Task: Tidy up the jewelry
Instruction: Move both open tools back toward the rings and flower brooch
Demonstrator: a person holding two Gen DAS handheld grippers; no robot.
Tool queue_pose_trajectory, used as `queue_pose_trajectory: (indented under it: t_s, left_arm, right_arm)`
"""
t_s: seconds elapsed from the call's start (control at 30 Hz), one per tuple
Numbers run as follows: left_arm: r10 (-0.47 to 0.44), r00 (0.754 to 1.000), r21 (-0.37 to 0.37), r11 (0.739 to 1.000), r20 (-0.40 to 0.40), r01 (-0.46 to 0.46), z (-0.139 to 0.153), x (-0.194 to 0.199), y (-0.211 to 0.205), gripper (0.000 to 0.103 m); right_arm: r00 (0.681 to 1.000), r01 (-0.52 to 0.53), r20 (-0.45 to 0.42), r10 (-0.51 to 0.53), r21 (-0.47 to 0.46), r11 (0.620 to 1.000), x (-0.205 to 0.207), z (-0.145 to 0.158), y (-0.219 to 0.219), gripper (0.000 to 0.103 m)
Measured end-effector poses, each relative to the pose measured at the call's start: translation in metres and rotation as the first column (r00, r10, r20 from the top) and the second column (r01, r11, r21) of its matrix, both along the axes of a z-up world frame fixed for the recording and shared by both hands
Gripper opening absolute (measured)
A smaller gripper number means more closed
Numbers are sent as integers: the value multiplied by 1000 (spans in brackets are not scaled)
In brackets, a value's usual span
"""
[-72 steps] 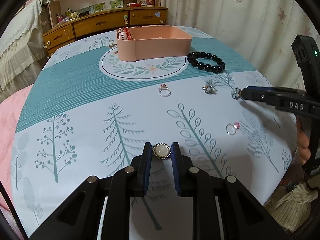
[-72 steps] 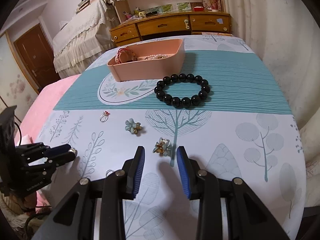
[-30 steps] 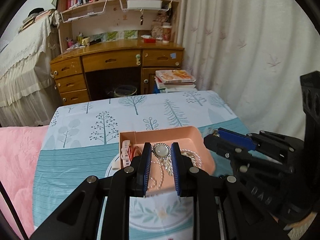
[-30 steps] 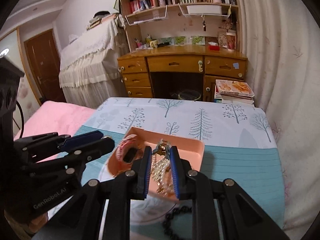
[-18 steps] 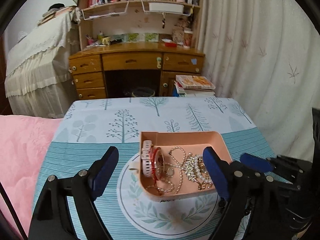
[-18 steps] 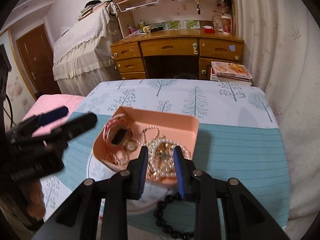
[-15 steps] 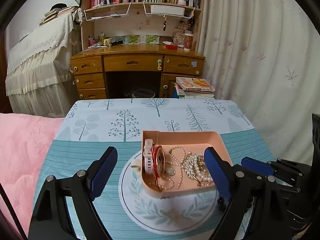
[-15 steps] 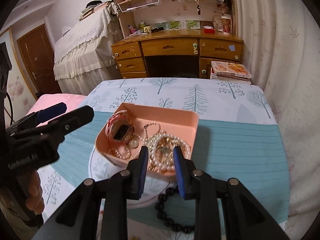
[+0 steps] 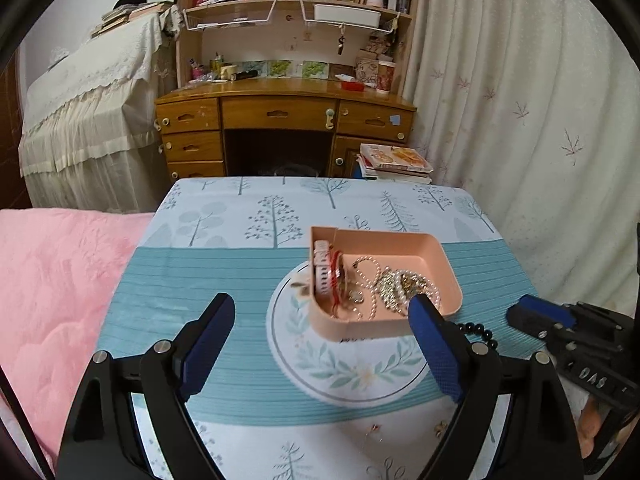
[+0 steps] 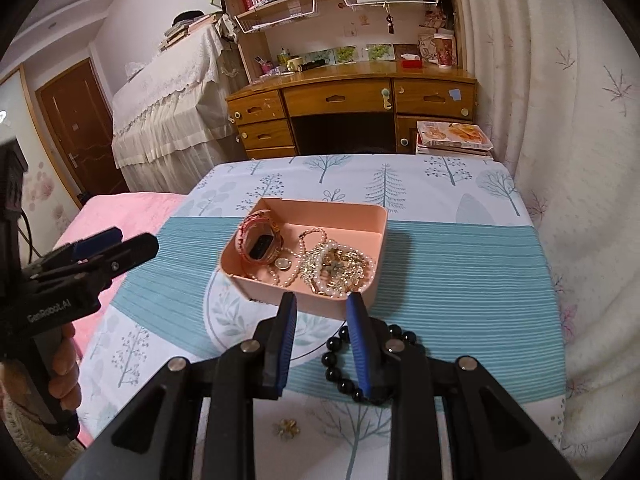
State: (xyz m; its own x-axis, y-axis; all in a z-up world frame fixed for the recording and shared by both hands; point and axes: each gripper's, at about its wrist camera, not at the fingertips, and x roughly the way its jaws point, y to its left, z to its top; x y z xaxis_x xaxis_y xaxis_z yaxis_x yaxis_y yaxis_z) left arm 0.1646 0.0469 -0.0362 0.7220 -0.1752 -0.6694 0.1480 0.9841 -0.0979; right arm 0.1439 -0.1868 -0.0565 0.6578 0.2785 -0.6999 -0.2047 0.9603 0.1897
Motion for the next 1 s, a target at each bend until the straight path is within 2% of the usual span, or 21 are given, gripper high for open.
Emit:
queue_pose_trajectory:
  t_s: [0.33, 0.47, 0.63, 0.77, 1.0]
  left_arm:
    - [-27, 999, 17, 999, -31, 28, -18, -31, 7, 87]
    - [-60, 997, 9, 998, -55, 61, -33, -42, -1, 87]
    - [-93, 993, 55, 994, -66, 97, -53, -50, -15, 87]
    - [-108, 990, 84, 990, -92, 116, -74, -53, -26, 87]
    - [-121, 985, 111, 985, -120, 134, -100, -57, -33, 87]
  right_arm:
    - [1000, -22, -16, 23, 21, 1000, -19, -6, -3, 26]
    - [998, -30, -48, 32, 47, 998, -28, -22, -4, 26]
    - [994, -66, -86, 70, 50, 997, -40, -49, 3, 26]
    - [990, -85, -114, 87, 23, 996, -51, -73, 10, 26]
    - [986, -132, -111, 126, -48, 990, -65, -91, 27, 26]
